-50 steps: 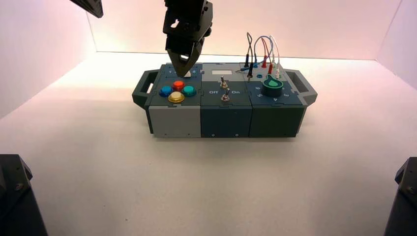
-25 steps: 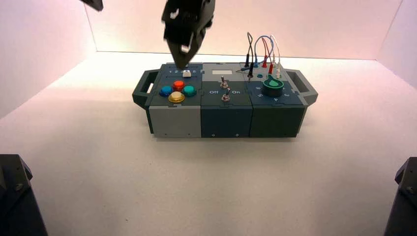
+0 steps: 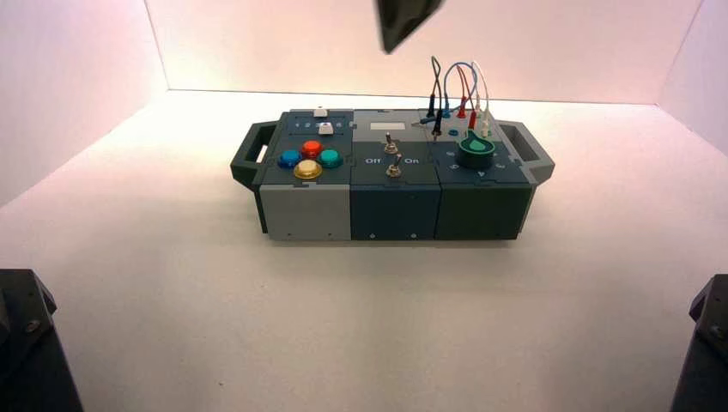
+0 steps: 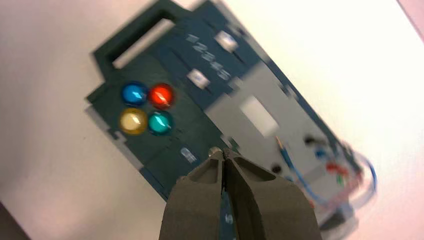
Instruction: Flip the bottom switch off with the left gripper.
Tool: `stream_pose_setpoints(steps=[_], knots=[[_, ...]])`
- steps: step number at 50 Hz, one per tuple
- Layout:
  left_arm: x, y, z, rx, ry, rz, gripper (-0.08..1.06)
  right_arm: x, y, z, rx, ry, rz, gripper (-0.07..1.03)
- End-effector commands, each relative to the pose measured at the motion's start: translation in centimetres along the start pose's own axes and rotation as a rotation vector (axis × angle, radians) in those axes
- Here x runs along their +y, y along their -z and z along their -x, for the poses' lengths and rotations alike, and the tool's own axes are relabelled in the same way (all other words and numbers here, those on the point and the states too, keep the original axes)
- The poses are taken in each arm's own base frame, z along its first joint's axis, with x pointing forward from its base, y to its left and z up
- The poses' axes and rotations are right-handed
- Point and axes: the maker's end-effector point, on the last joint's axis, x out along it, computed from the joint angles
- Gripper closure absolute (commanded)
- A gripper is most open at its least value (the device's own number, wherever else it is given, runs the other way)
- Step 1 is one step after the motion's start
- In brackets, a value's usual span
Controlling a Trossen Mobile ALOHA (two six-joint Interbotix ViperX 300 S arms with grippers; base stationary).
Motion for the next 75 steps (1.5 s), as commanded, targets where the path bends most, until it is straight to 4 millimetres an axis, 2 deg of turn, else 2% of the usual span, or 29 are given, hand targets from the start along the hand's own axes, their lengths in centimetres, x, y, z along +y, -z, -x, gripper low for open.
stream_pose_setpoints(steps=[1, 12, 21, 29, 36, 47, 53, 64, 67, 69, 75], knots=[[-1.5, 0.2, 0.8, -0.026, 0.023, 0.001, 1.01, -1.7, 0.0, 2.1, -0.066, 0.02, -0.112, 0.98], [-3.5, 0.8, 0.1, 0.007, 0.059, 0.017, 1.01, -4.7, 3.0, 2.8, -0.088, 0.059, -0.285, 0.98], [-6.3, 1.0, -0.9, 0.028, 0.138, 0.016, 1.01, -6.9, 5.6, 3.5, -0.103, 0.094, -0.393, 0.98], [-9.0, 0.8, -1.7, 0.023, 0.257, 0.106, 1.01, -8.9, 8.4, 3.7, -0.087, 0.123, -0.485, 0.98], [-10.1, 0.6, -2.5, -0.002, 0.297, 0.132, 1.01, -10.1, 10.1, 4.1, -0.084, 0.148, -0.533, 0.98], [-11.7, 1.5, -5.2, 0.018, 0.299, 0.112, 1.01, -10.1, 10.9, 3.2, -0.056, 0.145, -0.543, 0.98], [-13.3, 2.3, -7.0, 0.061, 0.303, 0.104, 1.01, -10.4, 11.2, 2.3, -0.032, 0.146, -0.554, 0.98], [-16.1, 3.2, -10.0, 0.076, 0.308, 0.079, 1.01, -11.5, 11.8, 0.1, -0.012, 0.154, -0.585, 0.98], [-16.2, 3.2, -10.1, 0.074, 0.308, 0.075, 1.01, -11.5, 11.8, -0.2, -0.011, 0.154, -0.586, 0.98], [-16.9, 3.4, -11.2, 0.09, 0.303, 0.066, 1.01, -11.7, 11.9, -1.1, -0.003, 0.152, -0.591, 0.98], [-17.8, 3.6, -12.7, 0.126, 0.295, 0.08, 1.01, -11.8, 12.0, -2.2, 0.007, 0.147, -0.597, 0.98]])
